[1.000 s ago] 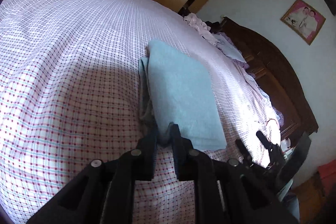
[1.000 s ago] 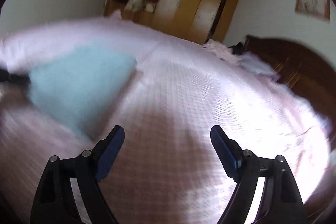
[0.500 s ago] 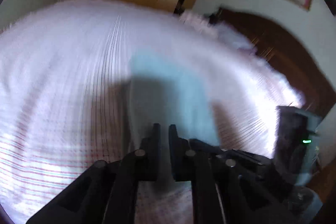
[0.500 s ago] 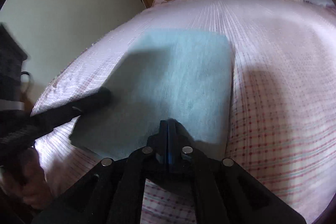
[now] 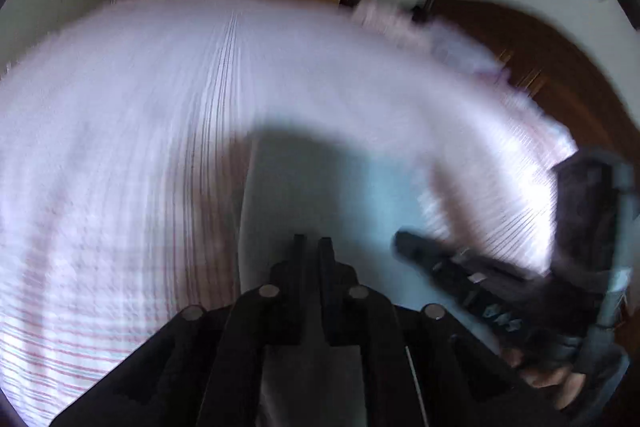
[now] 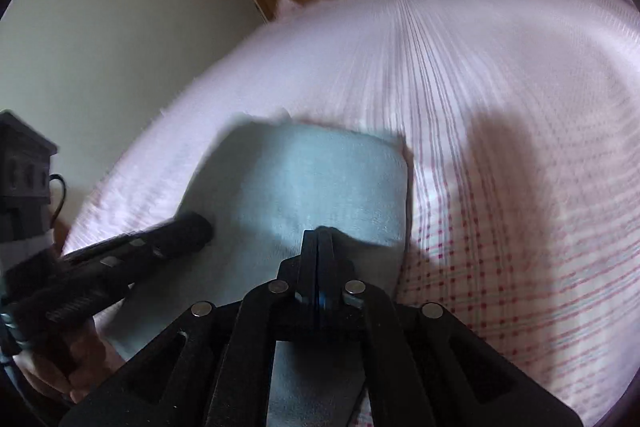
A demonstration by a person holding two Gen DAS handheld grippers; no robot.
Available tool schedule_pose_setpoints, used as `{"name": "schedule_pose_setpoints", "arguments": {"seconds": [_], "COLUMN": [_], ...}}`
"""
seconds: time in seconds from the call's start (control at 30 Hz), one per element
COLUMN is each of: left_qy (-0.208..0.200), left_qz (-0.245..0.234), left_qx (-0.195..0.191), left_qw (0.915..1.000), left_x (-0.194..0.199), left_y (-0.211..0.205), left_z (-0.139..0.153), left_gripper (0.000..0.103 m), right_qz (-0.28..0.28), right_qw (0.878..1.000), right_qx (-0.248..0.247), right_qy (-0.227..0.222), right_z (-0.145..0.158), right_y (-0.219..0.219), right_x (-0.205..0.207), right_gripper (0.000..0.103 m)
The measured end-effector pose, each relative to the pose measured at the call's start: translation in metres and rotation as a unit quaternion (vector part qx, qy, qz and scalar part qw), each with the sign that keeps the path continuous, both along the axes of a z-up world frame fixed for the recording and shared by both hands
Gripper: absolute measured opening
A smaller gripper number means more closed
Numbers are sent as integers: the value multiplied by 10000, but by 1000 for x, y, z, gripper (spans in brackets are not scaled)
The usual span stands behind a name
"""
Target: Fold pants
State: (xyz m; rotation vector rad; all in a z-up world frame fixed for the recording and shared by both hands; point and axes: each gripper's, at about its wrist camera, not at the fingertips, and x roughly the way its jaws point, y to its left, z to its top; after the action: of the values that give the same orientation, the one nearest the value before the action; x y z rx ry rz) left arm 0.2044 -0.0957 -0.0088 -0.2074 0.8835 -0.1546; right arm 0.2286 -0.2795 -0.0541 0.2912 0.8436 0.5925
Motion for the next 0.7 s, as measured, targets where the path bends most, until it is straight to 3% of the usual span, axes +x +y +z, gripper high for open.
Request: {"name": "schedule_pose_setpoints", "arguments": {"seconds": [0.07,0.17,0.23,0.27,0.33,0.4,0.53,0.63,0.7], "left_qy": [-135,-171,-440,-483,-146,171,-34,-85,-132], "left_qz": [10,72,84,50,59,-27,22,12,-83], "left_qx": [-79,-505,-369,-289,-124,-136,-217,-386,-407], "left_qw": [9999,9986,9983,9984,9998,9998,9998,9992,9991], "left_x": [-8,-13,-14,-11,5,15,-5,-26,-43], "left_y": [3,10,8,6,3,4,14,21,20], "left_z": [0,26,39,40,21,-4,13,20,16], "left_gripper": [4,4,4,4,4,4,6,12,15], "right_qz": [-39,-138,-261,-267,-172,-247,-612,-416,-293], "right_qw": [9999,9985,9975,9981,9995,9996,9972,9966,9966], "right_qx": [-17,135,299,219,-171,12,77,703,763], "right_qy": [-101,-516,-583,-511,-192,-143,-429,-66,42], "right_z": [11,33,34,28,4,-1,21,22,19], "right_y": [-1,-6,-11,-11,-3,-7,-22,-37,-40], "right_x": [-6,-4,5,13,29,29,3,-21,-38], "right_gripper": [0,0,0,0,0,0,0,0,0]}}
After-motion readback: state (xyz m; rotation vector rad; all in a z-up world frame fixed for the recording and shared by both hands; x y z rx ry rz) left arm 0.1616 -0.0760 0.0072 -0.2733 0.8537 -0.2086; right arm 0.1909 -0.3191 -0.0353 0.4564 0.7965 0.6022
